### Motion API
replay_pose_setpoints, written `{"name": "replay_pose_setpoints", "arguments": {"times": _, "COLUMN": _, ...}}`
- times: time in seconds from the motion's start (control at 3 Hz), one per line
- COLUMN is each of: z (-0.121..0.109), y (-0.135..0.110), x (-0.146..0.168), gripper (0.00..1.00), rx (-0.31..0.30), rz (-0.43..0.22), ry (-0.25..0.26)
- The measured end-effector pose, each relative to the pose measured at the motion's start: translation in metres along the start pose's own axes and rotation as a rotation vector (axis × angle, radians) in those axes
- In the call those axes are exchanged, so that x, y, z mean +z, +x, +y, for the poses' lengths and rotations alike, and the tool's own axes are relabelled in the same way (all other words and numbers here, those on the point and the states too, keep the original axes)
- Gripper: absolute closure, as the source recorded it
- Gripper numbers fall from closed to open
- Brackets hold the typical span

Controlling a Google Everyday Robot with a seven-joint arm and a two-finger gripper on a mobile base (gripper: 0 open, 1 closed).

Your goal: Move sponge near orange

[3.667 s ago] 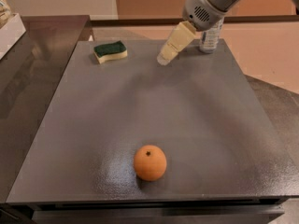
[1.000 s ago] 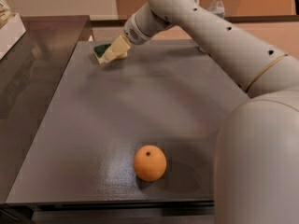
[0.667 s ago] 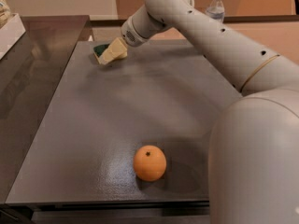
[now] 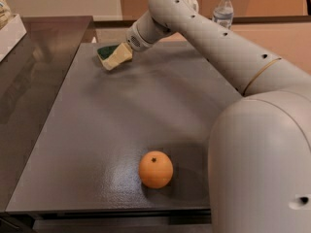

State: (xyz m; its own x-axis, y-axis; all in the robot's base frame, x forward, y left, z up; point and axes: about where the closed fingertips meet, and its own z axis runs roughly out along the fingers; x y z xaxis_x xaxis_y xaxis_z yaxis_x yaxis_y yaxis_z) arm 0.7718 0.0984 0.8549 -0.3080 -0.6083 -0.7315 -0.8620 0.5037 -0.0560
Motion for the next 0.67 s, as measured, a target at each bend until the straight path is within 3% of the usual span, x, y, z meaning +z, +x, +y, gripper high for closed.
{"name": "replay_pose_setpoints", "arguments": {"times": 0.33, "z": -0.0017, "y": 0.0027, "x": 0.007, "gripper": 0.0, "rx": 0.003, "rz": 0.012, "ry": -0.006}}
{"name": "replay_pose_setpoints", "arguments": {"times": 0.67, "z": -0.0037, "y": 0.0036, "x": 0.0131, "gripper": 0.18, "rx": 0.005, "rz": 0.03, "ry": -0.013}}
